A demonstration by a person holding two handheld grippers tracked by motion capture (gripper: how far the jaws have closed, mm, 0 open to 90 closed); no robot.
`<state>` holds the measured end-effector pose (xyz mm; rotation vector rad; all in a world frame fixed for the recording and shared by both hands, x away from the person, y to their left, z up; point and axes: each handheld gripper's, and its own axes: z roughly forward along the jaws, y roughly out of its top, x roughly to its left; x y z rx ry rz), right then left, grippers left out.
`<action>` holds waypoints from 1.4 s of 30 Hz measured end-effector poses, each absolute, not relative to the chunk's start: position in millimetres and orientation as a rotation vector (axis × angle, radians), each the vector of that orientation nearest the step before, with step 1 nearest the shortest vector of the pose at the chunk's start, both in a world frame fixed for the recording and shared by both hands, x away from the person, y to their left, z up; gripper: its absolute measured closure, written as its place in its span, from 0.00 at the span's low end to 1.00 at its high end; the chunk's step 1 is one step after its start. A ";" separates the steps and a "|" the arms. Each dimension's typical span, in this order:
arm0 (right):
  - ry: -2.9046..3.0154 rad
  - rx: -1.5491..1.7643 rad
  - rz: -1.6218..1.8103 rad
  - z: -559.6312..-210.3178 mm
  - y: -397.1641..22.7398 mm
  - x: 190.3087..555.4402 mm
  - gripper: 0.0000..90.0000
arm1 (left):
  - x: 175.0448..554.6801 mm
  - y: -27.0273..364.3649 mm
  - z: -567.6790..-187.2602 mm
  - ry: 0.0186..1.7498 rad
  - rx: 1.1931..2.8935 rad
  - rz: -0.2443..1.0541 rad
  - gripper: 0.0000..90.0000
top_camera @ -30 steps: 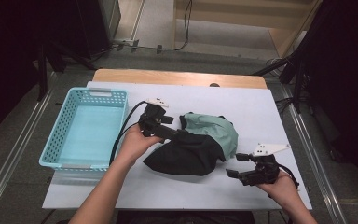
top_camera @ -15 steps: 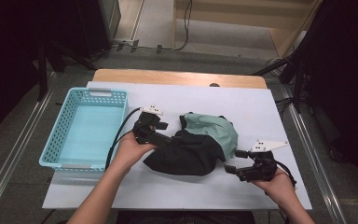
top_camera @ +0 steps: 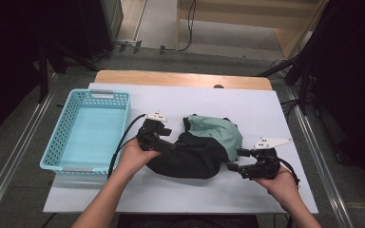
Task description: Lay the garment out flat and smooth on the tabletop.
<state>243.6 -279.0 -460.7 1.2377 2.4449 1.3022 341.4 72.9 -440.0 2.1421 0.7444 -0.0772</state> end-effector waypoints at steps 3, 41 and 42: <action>2.433 1.236 1.317 -456.5 -277.4 246.1 0.26 | 340.7 73.0 -441.9 0.748 2.147 -0.078 0.16; 2.454 1.135 1.224 -433.2 -235.9 274.2 0.34 | 341.5 72.0 -457.8 0.768 2.152 -0.074 0.18; 2.454 1.133 1.230 -432.1 -234.9 275.7 0.34 | 341.3 72.4 -457.1 0.764 2.152 -0.072 0.18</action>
